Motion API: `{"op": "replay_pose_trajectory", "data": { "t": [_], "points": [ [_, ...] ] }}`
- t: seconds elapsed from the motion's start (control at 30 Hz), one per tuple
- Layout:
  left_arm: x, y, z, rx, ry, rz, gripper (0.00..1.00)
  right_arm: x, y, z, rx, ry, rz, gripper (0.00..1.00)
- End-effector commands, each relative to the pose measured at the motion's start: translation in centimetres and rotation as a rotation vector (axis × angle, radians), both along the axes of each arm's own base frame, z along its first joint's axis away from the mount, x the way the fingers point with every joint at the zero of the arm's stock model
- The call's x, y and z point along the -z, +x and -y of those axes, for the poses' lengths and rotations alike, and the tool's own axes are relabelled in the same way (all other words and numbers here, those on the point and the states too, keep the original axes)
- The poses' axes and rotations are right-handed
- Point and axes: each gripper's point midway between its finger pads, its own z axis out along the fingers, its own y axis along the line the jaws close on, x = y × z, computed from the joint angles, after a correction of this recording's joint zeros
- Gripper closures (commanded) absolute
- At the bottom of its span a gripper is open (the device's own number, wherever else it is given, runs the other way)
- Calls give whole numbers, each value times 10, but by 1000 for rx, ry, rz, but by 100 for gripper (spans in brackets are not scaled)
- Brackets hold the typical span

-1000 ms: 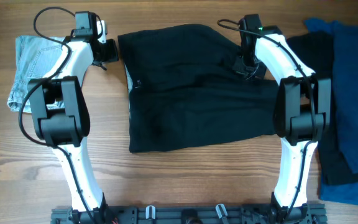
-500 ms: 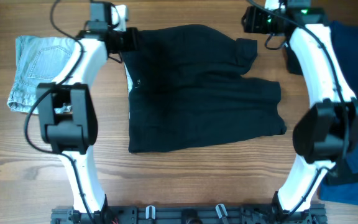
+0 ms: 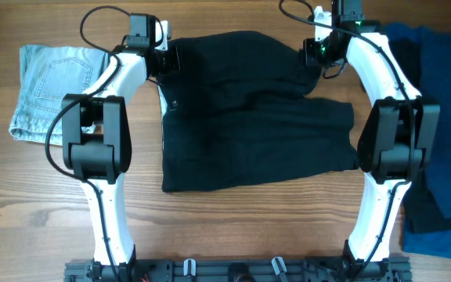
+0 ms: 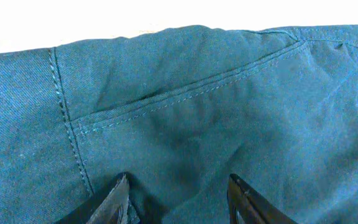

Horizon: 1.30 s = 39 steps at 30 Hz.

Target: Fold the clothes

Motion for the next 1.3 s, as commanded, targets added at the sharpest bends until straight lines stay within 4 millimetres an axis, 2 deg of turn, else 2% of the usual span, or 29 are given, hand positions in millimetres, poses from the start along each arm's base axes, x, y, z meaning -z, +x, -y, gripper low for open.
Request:
{"op": "replay_pose_trajectory", "data": {
  "t": [0.0, 0.03, 0.1, 0.2, 0.27, 0.37, 0.4, 0.47, 0.57, 0.6, 0.63, 0.7, 0.73, 0.77, 0.87, 0.93, 1.03, 1.07, 1.1, 1.17, 1.23, 1.27],
  "points": [
    [25, -13, -8, -29, 16, -84, 49, 14, -7, 33, 128, -109, -51, 96],
    [27, -15, -10, -34, 24, -97, 49, 15, -11, 41, 170, -99, -72, 96],
    [32, -19, -16, -51, 59, -113, 50, 20, -30, 62, 263, -86, -165, 96],
    [39, -25, -19, -56, 70, -131, 51, 30, -73, 87, 406, -91, -350, 96],
    [46, -30, -21, -58, 76, -143, 51, 40, -93, 92, 462, -90, -427, 95],
    [53, -36, -27, -70, 112, -160, 51, 57, -110, 99, 483, -124, -471, 94],
    [54, -37, -30, -74, 127, -166, 51, 57, -111, 105, 492, -147, -471, 94],
    [54, -37, -34, -81, 129, -169, 51, 45, -100, 110, 493, -132, -421, 94],
    [55, -39, -38, -89, 129, -179, 51, 1, -76, 107, 327, -89, -282, 64],
    [55, -39, -39, -90, 130, -181, 51, -21, -68, 105, 273, -90, -212, 42],
    [55, -39, -39, -90, 130, -181, 51, -38, -61, 105, 247, -94, -148, 32],
    [55, -39, -39, -91, 129, -182, 51, -50, -46, 94, 180, -36, -66, 37],
    [55, -40, -39, -90, 129, -184, 51, -56, -34, 75, 104, 55, -5, 42],
    [55, -40, -39, -90, 130, -185, 51, -60, -27, 68, 65, 89, 31, 43],
    [56, -43, -39, -90, 131, -197, 51, -79, 7, 58, 14, 96, 198, 50],
    [57, -46, -40, -89, 132, -210, 51, -82, 12, 50, -4, 95, 224, 52],
    [58, -49, -40, -89, 134, -222, 51, -70, -9, 27, -43, 119, 121, 82],
    [59, -49, -40, -88, 134, -225, 51, -60, -31, 20, -47, 127, 22, 92],
    [59, -49, -40, -88, 134, -225, 51, -50, -50, 18, -43, 129, -68, 96],
    [59, -49, -40, -88, 134, -225, 50, -26, -77, 24, -21, 97, -183, 96],
    [59, -49, -40, -88, 134, -226, 50, 24, -97, 44, 45, -8, -250, 96],
    [59, -50, -40, -88, 135, -226, 50, 38, -101, 47, 68, -24, -252, 96]
  ]
}}
